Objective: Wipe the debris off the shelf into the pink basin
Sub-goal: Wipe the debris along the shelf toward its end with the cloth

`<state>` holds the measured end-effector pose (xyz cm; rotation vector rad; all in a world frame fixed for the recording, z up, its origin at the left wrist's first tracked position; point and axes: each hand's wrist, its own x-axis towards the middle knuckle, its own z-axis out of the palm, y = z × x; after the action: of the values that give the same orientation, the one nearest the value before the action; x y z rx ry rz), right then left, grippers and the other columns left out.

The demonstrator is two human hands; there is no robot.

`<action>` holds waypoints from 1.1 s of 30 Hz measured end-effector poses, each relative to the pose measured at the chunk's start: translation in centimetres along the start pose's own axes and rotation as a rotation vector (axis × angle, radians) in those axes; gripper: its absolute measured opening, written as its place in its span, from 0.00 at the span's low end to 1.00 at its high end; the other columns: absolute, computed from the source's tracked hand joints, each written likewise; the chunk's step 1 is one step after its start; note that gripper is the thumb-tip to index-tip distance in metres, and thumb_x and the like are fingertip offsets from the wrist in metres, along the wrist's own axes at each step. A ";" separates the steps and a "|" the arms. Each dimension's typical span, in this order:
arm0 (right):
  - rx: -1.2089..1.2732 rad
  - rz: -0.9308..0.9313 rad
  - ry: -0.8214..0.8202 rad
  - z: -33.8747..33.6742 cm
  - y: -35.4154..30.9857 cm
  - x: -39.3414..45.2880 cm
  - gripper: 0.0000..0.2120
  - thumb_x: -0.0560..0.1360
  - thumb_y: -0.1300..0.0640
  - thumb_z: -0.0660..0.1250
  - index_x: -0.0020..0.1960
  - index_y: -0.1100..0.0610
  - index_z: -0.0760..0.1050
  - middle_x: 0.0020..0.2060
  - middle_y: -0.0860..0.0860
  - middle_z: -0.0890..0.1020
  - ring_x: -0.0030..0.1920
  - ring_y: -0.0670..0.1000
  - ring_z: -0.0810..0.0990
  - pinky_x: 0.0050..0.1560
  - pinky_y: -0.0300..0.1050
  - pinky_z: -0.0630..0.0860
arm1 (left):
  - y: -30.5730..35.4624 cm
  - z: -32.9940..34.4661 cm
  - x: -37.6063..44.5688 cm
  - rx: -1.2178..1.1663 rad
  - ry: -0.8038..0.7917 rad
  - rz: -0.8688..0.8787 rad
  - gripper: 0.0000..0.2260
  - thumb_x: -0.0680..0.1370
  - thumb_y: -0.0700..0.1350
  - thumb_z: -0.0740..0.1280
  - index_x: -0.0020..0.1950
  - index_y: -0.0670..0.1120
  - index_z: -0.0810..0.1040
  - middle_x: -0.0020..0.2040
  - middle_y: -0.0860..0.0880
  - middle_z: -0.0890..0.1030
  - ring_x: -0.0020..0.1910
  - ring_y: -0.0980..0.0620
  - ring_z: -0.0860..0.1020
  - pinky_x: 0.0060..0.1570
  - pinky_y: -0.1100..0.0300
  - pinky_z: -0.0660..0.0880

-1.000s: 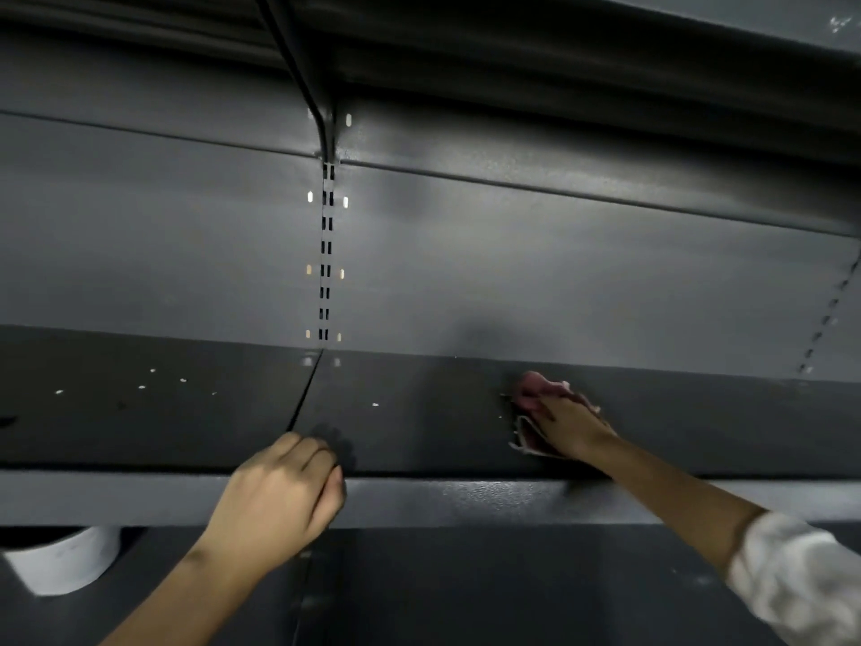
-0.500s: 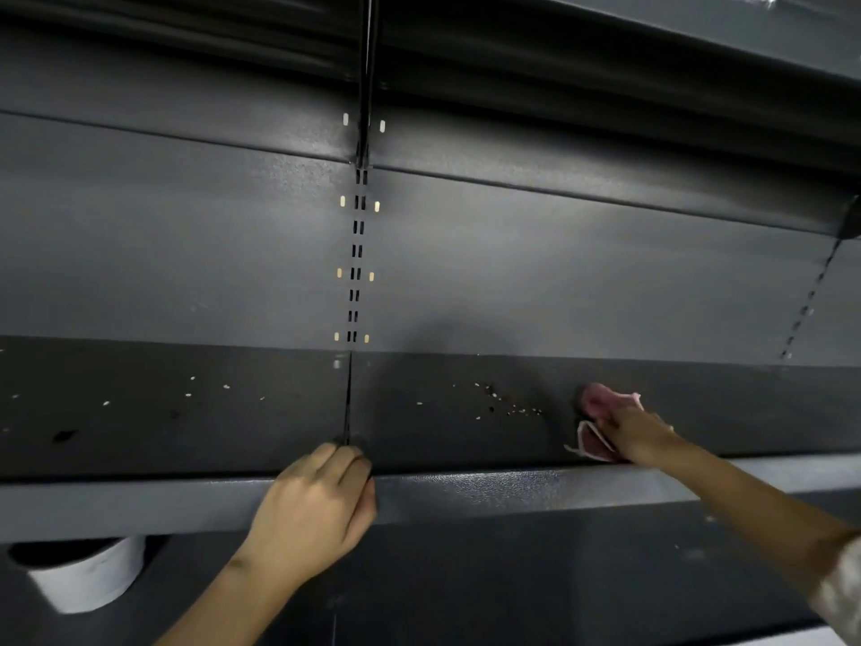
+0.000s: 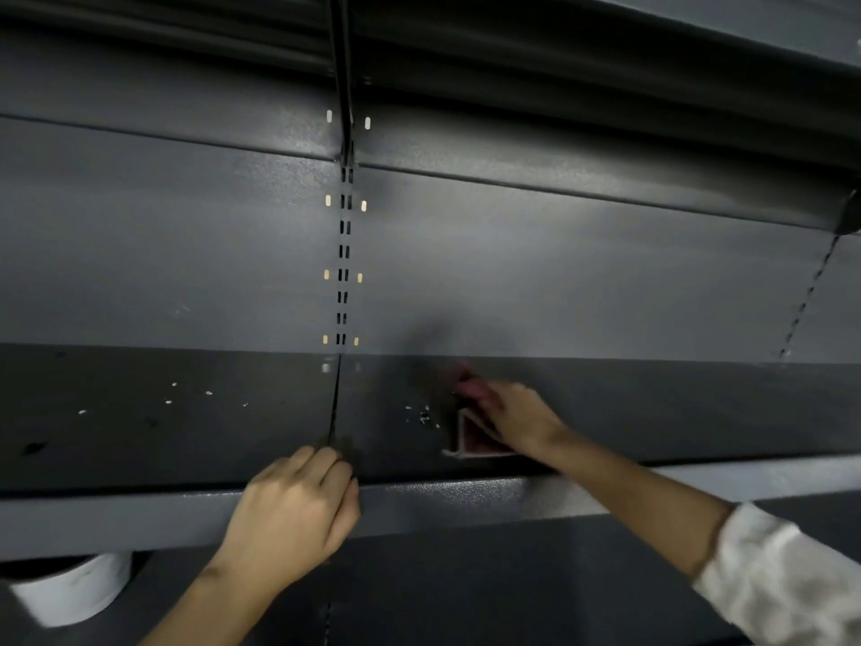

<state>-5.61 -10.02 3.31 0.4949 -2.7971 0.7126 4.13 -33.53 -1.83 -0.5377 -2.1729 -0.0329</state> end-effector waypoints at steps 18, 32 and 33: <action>-0.079 -0.130 -0.118 2.3 3.7 8.7 0.12 0.75 0.66 0.59 0.56 0.64 0.76 0.55 0.55 0.79 0.52 0.42 0.78 0.49 0.22 0.66 | 0.1 1.0 -0.5 0.022 0.033 0.022 0.29 0.80 0.46 0.46 0.30 0.43 0.81 0.31 0.48 0.81 0.27 0.49 0.79 0.25 0.64 0.74; -0.183 0.010 -0.034 -0.5 10.5 9.5 0.14 0.77 0.67 0.56 0.60 0.67 0.72 0.64 0.64 0.73 0.64 0.60 0.72 0.64 0.41 0.66 | -1.0 1.3 -0.9 0.072 0.110 0.003 0.28 0.79 0.47 0.47 0.30 0.44 0.81 0.31 0.48 0.81 0.29 0.51 0.76 0.29 0.61 0.73; -0.240 -0.064 -0.036 0.4 9.5 10.0 0.13 0.76 0.69 0.57 0.58 0.70 0.73 0.62 0.65 0.74 0.64 0.60 0.72 0.64 0.37 0.66 | -1.0 1.5 -0.9 0.077 0.118 -0.005 0.27 0.79 0.47 0.48 0.30 0.44 0.81 0.31 0.48 0.81 0.31 0.52 0.74 0.30 0.62 0.70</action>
<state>-18.38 -5.05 1.82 0.5530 -2.8340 0.3517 3.10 -34.45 -3.27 -0.4744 -2.0522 0.0153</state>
